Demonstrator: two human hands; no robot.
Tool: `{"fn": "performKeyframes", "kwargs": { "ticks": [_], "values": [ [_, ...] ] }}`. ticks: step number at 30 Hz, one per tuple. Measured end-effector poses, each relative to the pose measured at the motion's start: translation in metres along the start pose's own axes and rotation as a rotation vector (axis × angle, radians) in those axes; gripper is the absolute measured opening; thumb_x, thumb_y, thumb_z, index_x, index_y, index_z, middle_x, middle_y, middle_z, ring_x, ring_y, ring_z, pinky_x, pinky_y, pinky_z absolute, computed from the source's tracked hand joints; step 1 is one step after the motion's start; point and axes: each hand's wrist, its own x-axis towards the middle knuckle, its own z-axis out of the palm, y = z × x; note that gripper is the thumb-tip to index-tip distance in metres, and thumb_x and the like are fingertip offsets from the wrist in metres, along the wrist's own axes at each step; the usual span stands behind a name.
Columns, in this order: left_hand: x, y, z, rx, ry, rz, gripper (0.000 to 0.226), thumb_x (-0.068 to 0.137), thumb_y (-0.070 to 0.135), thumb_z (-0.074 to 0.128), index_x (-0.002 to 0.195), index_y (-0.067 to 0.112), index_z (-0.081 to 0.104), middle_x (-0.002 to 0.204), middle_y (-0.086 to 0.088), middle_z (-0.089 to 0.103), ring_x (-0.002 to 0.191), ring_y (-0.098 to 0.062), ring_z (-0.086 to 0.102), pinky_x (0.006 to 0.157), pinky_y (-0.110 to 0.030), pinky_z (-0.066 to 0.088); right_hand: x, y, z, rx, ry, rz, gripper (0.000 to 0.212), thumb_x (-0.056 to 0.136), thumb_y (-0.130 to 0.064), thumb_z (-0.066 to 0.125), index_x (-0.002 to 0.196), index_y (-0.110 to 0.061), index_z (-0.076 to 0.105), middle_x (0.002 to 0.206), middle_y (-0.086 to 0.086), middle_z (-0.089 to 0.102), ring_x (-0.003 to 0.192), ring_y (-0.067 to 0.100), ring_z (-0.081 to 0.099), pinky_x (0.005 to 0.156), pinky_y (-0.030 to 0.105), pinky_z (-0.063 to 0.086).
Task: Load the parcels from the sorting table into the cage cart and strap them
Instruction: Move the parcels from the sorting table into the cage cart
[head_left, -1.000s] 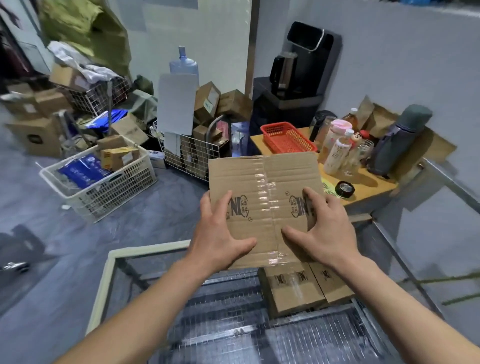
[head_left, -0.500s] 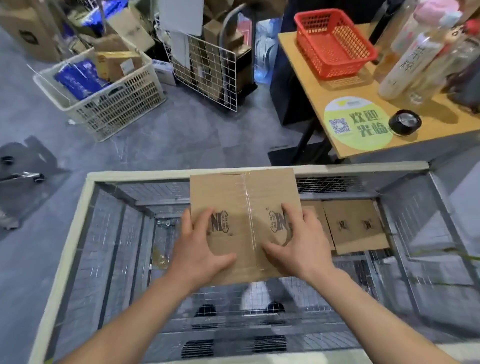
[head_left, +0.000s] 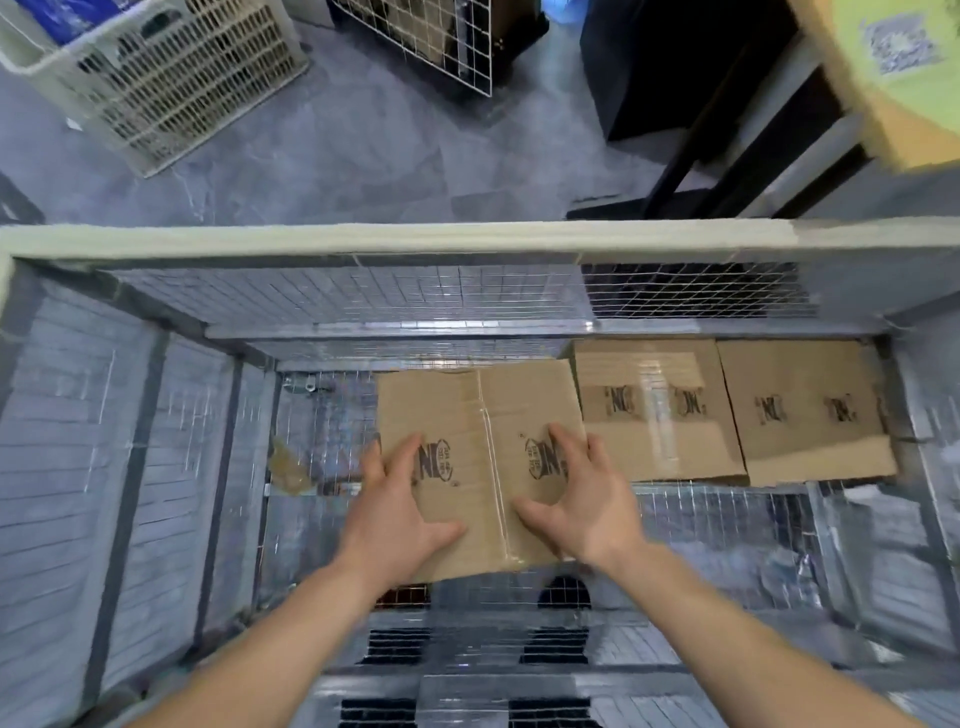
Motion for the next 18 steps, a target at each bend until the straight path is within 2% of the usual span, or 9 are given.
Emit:
{"fn": "performKeyframes", "kwargs": {
  "ticks": [2,5,7,11,13,15,18],
  "values": [
    [0.030,-0.010,0.019,0.004,-0.012,-0.001,0.117,0.064,0.042,0.089,0.155,0.029,0.017,0.162,-0.004,0.002,0.140,-0.021,0.033,0.106,-0.019,0.022,0.027,0.014,0.015,-0.026,-0.018,-0.001,0.105,0.062,-0.072,0.064,0.151,-0.039,0.018,0.138,0.000,0.037,0.127,0.023,0.046,0.100,0.042,0.050],
    [0.073,-0.023,0.044,-0.001,-0.012,0.014,0.114,0.061,0.038,0.090,0.153,0.026,0.023,0.151,-0.003,0.020,0.124,-0.017,0.046,0.101,-0.018,0.033,0.065,0.033,0.034,-0.080,-0.044,-0.013,0.111,0.061,-0.067,0.069,0.153,-0.036,0.015,0.134,0.002,0.037,0.126,0.024,0.041,0.103,0.041,0.045],
    [0.098,-0.027,0.056,0.014,-0.017,0.027,0.112,0.062,0.037,0.090,0.152,0.025,0.024,0.149,-0.005,0.022,0.115,-0.013,0.046,0.099,-0.018,0.034,0.086,0.043,0.043,-0.123,-0.037,-0.031,0.116,0.060,-0.068,0.071,0.154,-0.032,0.015,0.133,0.004,0.037,0.125,0.025,0.039,0.107,0.041,0.041],
    [0.148,-0.031,0.074,0.041,-0.032,0.036,0.112,0.065,0.032,0.089,0.153,0.030,0.020,0.158,-0.006,0.012,0.133,-0.025,0.043,0.108,-0.032,0.038,0.119,0.056,0.051,-0.261,-0.006,-0.101,0.127,0.056,-0.081,0.066,0.157,-0.028,0.010,0.137,0.011,0.032,0.124,0.028,0.035,0.108,0.040,0.037],
    [0.169,-0.033,0.080,0.027,-0.034,0.038,0.112,0.068,0.028,0.088,0.155,0.031,0.017,0.162,-0.005,0.002,0.138,-0.029,0.038,0.113,-0.038,0.036,0.127,0.063,0.052,-0.325,-0.003,-0.135,0.131,0.056,-0.086,0.059,0.158,-0.026,0.004,0.151,0.016,0.019,0.133,0.033,0.027,0.113,0.045,0.031],
    [0.185,-0.031,0.084,0.039,-0.027,0.058,0.108,0.072,0.023,0.086,0.155,0.030,0.017,0.163,-0.006,-0.001,0.140,-0.030,0.037,0.113,-0.038,0.036,0.131,0.068,0.054,-0.412,-0.017,-0.195,0.130,0.057,-0.086,0.057,0.158,-0.024,0.006,0.162,0.015,-0.004,0.146,0.034,0.010,0.120,0.052,0.018],
    [0.200,-0.030,0.090,0.063,-0.035,0.039,0.104,0.080,0.014,0.079,0.156,0.034,0.010,0.163,-0.004,-0.013,0.142,-0.030,0.035,0.113,-0.036,0.034,0.138,0.077,0.061,-0.532,-0.087,-0.257,0.128,0.065,-0.082,0.062,0.158,-0.022,-0.001,0.163,0.008,-0.023,0.151,0.031,-0.015,0.121,0.056,0.003]
  ]
}}
